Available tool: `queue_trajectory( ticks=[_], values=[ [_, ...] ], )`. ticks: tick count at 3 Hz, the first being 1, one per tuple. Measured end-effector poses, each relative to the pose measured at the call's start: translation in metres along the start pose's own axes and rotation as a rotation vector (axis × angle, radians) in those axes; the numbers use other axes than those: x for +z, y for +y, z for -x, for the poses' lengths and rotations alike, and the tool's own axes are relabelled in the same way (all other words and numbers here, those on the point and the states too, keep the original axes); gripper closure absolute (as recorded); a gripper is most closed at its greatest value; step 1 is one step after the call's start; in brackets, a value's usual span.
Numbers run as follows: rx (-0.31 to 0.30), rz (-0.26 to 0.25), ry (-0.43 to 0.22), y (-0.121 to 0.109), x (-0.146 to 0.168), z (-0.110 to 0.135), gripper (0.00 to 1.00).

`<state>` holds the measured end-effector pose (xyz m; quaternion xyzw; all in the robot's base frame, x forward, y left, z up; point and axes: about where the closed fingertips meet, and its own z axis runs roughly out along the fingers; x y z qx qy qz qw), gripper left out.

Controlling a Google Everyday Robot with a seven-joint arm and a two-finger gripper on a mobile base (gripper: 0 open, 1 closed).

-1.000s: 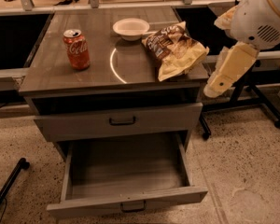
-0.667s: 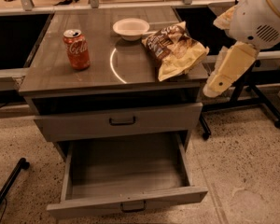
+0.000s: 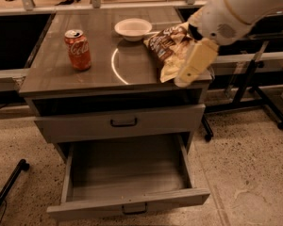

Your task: Place coke can into middle drawer

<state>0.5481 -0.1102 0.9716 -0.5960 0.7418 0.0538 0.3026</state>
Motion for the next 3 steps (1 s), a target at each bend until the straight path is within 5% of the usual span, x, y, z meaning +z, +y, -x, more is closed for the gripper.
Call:
queue_trajectory(
  ticks=[2, 3],
  values=[
    [0.074, -0.016, -0.169, -0.038, 0.066, 0.051, 0.0],
    [0.057, -0.034, -0.228, -0.046, 0.085, 0.079, 0.0]
  ],
)
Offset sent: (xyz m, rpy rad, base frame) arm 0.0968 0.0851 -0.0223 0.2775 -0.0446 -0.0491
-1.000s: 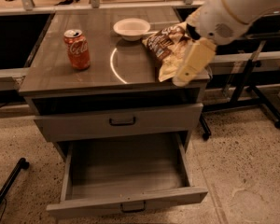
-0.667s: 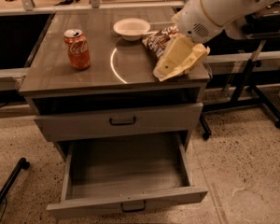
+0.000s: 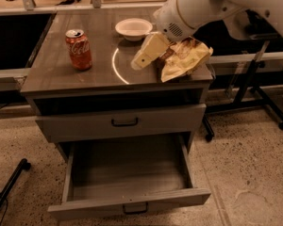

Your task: Place coke can into middle drawer

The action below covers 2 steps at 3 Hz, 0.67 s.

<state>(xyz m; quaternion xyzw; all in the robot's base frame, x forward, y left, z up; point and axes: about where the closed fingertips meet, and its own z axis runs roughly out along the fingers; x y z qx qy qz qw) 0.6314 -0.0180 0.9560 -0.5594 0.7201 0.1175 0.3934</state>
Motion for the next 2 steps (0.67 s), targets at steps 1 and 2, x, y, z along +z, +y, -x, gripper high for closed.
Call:
queue_trajectory(
  ticks=[1, 2],
  values=[
    [0.0, 0.0, 0.0, 0.0, 0.0, 0.0, 0.0],
    [-0.008, 0.012, -0.013, -0.0002, 0.0095, 0.0062, 0.0]
  ],
)
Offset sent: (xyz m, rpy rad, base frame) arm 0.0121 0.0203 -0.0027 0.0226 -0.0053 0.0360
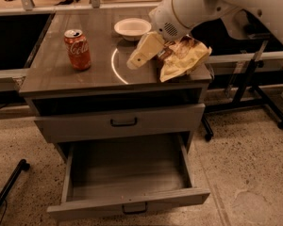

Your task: Place coke can into middle drawer

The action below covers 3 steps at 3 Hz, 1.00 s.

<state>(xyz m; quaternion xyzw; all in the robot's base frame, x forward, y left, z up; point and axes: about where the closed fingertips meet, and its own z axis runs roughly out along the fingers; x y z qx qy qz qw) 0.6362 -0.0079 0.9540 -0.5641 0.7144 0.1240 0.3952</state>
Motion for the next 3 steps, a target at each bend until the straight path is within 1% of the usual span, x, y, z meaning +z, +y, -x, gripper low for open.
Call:
queue_trajectory(
  ticks=[1, 3],
  values=[
    [-0.018, 0.021, -0.046, -0.007, 0.031, 0.02, 0.0],
    [0.031, 0.056, -0.148, -0.011, 0.08, 0.047, 0.0]
  ],
)
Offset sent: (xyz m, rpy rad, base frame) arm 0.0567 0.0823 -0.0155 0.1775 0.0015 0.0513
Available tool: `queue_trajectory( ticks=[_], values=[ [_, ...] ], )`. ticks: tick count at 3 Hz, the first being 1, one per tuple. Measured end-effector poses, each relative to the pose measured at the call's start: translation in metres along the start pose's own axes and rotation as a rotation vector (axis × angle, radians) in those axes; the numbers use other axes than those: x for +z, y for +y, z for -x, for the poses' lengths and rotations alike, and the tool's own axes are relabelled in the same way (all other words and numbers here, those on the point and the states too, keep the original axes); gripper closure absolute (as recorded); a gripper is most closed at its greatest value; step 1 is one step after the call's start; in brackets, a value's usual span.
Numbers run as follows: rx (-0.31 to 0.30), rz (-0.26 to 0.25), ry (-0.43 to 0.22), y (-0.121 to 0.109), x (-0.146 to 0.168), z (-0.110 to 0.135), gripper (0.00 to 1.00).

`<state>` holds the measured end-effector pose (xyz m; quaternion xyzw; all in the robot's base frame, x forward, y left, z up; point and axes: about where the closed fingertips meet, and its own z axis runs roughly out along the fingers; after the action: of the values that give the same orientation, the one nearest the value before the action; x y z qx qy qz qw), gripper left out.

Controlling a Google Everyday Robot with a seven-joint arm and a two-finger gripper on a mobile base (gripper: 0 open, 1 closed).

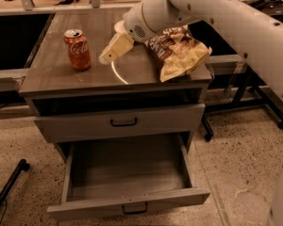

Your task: Place coke can into middle drawer

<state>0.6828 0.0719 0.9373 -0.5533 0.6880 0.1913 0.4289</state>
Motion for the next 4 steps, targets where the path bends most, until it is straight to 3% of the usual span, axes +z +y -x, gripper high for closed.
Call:
queue_trajectory(
  ticks=[2, 4],
  values=[
    [0.066, 0.059, -0.099, -0.003, 0.049, 0.015, 0.0],
    [0.083, 0.097, -0.145, 0.0, 0.077, 0.031, 0.0]
  ],
)
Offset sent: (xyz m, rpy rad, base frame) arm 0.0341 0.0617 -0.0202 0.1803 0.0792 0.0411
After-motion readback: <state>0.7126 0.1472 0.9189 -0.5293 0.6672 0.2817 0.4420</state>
